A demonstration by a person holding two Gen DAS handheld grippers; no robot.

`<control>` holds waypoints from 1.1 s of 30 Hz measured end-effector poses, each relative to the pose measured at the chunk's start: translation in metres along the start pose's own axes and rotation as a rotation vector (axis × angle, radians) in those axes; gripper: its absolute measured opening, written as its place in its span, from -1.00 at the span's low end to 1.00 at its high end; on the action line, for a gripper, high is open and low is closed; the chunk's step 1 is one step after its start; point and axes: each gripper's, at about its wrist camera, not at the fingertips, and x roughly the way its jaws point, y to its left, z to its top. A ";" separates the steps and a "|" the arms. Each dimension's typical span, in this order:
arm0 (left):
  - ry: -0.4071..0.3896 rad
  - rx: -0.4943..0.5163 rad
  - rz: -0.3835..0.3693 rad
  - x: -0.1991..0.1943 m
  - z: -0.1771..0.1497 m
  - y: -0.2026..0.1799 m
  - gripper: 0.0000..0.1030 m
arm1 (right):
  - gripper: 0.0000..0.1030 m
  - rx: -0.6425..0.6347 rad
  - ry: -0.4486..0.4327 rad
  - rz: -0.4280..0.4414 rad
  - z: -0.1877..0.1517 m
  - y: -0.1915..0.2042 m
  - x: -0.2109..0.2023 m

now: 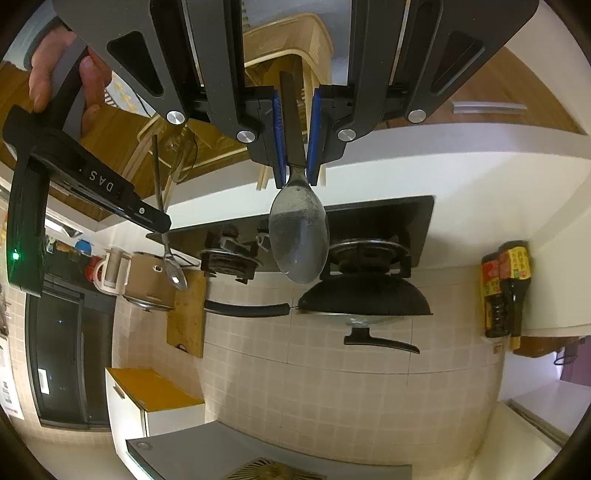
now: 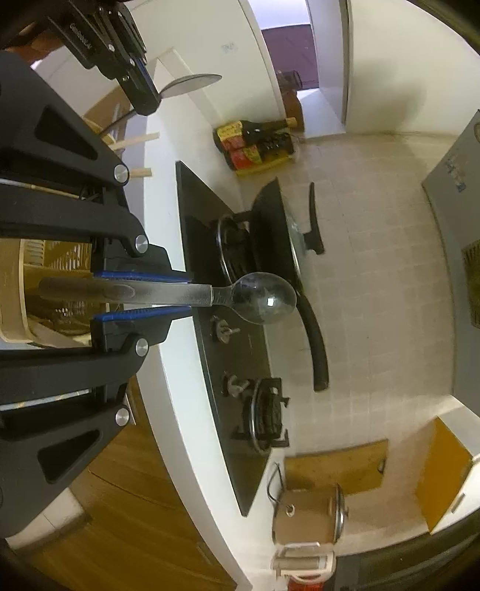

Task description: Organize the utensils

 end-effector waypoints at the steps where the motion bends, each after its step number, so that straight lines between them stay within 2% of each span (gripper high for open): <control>1: 0.001 -0.002 0.000 0.000 -0.001 0.000 -0.81 | -0.78 -0.006 -0.012 -0.007 -0.001 0.000 -0.001; 6: 0.007 -0.017 -0.002 0.002 -0.007 0.003 -0.81 | -0.78 -0.051 -0.030 -0.041 -0.003 0.006 -0.002; 12: 0.011 -0.014 -0.015 0.001 -0.012 0.002 -0.79 | -0.77 -0.039 -0.024 -0.013 -0.002 0.002 -0.017; 13: 0.011 -0.015 -0.020 0.001 -0.011 0.003 -0.68 | -0.76 -0.036 -0.017 -0.006 -0.002 0.002 -0.022; 14: 0.014 -0.017 -0.023 0.001 -0.011 0.003 -0.59 | -0.66 -0.032 -0.008 0.002 -0.002 0.001 -0.025; 16: 0.011 -0.036 -0.032 -0.003 -0.011 0.004 -0.11 | -0.37 -0.019 0.000 0.031 -0.004 -0.001 -0.040; 17: 0.006 -0.045 -0.036 -0.006 -0.011 0.004 -0.06 | -0.03 -0.022 -0.011 0.035 -0.006 0.000 -0.051; 18: 0.000 -0.059 -0.049 -0.011 -0.011 0.004 -0.06 | 0.08 -0.032 -0.021 0.038 -0.008 0.001 -0.061; 21: -0.007 -0.074 -0.054 -0.024 -0.014 0.004 0.02 | 0.08 -0.062 -0.001 0.061 -0.018 0.006 -0.083; 23: -0.015 -0.088 -0.055 -0.034 -0.018 0.003 0.23 | 0.08 -0.067 0.011 0.064 -0.027 0.006 -0.096; 24: -0.021 -0.102 -0.056 -0.042 -0.022 0.002 0.39 | 0.11 -0.074 0.024 0.066 -0.033 0.007 -0.103; 25: -0.026 -0.112 -0.059 -0.048 -0.027 0.001 0.50 | 0.15 -0.079 0.041 0.068 -0.040 0.008 -0.108; 27: -0.028 -0.129 -0.063 -0.062 -0.040 -0.004 0.59 | 0.37 -0.080 0.064 0.061 -0.056 0.009 -0.119; 28: -0.027 -0.133 -0.060 -0.067 -0.047 -0.007 0.65 | 0.39 -0.079 0.072 0.050 -0.066 0.009 -0.124; 33: -0.038 -0.123 0.054 -0.091 -0.090 -0.028 0.79 | 0.42 -0.070 0.081 -0.012 -0.108 0.005 -0.139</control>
